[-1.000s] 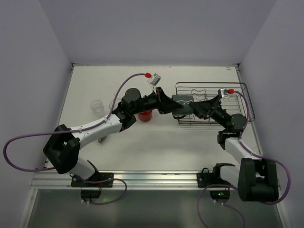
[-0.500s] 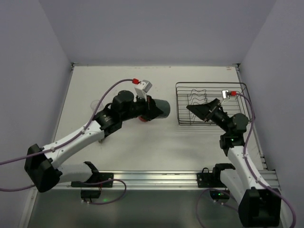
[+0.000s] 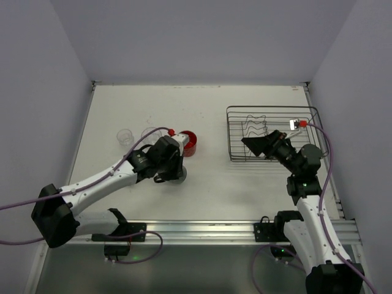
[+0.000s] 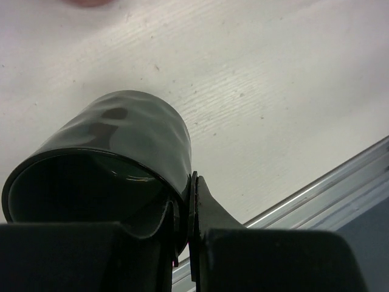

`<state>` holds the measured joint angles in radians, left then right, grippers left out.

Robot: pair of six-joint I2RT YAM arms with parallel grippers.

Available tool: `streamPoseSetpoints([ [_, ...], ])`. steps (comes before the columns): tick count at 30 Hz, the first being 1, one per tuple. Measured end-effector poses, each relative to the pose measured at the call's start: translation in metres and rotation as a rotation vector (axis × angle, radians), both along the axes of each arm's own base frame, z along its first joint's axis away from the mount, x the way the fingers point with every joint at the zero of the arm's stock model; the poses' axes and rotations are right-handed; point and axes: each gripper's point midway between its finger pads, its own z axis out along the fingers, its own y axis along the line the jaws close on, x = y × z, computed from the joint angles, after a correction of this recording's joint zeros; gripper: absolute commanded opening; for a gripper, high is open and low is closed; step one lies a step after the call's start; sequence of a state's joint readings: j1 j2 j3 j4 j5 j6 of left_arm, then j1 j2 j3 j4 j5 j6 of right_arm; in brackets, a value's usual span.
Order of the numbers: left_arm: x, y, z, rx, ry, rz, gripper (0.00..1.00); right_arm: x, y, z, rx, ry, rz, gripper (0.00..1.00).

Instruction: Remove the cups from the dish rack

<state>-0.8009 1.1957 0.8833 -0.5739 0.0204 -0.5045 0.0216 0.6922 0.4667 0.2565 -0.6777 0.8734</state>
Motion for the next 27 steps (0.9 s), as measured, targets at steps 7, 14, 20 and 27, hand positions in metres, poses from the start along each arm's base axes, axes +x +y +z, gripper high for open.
streamPoseSetpoints([
  [7,-0.003,-0.002,-0.05,0.134,0.105,-0.024,0.03,-0.001,-0.002,-0.005,-0.029,-0.002,-0.011,0.99],
  [14,0.002,-0.014,-0.057,0.178,0.089,-0.07,0.46,0.001,-0.003,-0.015,-0.041,0.014,-0.013,0.99],
  [20,0.008,-0.015,-0.053,0.205,0.065,-0.073,1.0,0.001,-0.003,-0.017,-0.046,0.016,-0.014,0.99],
  [27,0.032,-0.021,0.0,0.175,-0.065,-0.038,1.0,-0.006,-0.007,-0.012,-0.063,0.008,-0.04,0.99],
])
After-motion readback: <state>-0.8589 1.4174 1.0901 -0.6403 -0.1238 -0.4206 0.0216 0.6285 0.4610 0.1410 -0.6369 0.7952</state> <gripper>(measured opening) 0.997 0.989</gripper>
